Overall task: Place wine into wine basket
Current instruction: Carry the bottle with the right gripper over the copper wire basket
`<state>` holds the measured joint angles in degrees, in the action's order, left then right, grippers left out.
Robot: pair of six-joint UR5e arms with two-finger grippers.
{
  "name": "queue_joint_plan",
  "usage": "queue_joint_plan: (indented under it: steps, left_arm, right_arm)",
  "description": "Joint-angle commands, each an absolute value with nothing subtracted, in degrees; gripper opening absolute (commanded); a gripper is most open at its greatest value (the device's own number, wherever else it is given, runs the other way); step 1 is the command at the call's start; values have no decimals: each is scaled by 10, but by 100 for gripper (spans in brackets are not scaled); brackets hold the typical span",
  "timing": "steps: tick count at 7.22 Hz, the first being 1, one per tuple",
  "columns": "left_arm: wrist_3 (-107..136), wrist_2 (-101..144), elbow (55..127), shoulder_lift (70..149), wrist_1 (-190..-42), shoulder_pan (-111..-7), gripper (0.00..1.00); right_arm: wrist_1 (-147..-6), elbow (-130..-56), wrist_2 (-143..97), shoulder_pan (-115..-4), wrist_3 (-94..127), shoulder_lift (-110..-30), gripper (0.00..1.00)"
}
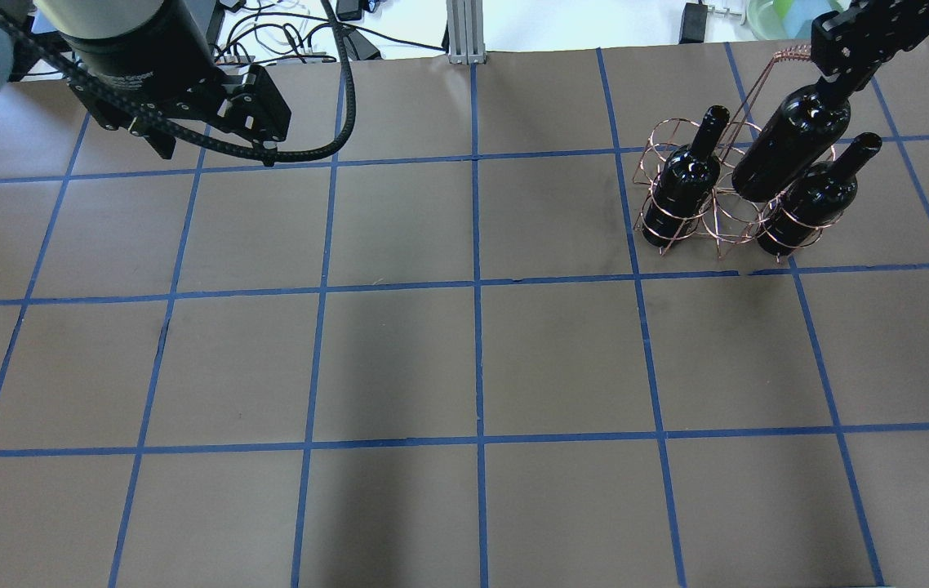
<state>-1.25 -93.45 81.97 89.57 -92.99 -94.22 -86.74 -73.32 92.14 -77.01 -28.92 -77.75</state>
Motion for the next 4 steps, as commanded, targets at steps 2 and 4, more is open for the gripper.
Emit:
queue_joint_plan:
  steps: [2, 4]
  left_arm:
    - [-19, -883, 820, 887, -938, -885, 100]
    - [-22, -918, 828, 878, -940, -890, 100]
  right_arm:
    - [-884, -734, 922, -773, -290, -758, 0]
    - [-876, -735, 926, -776, -290, -751, 0]
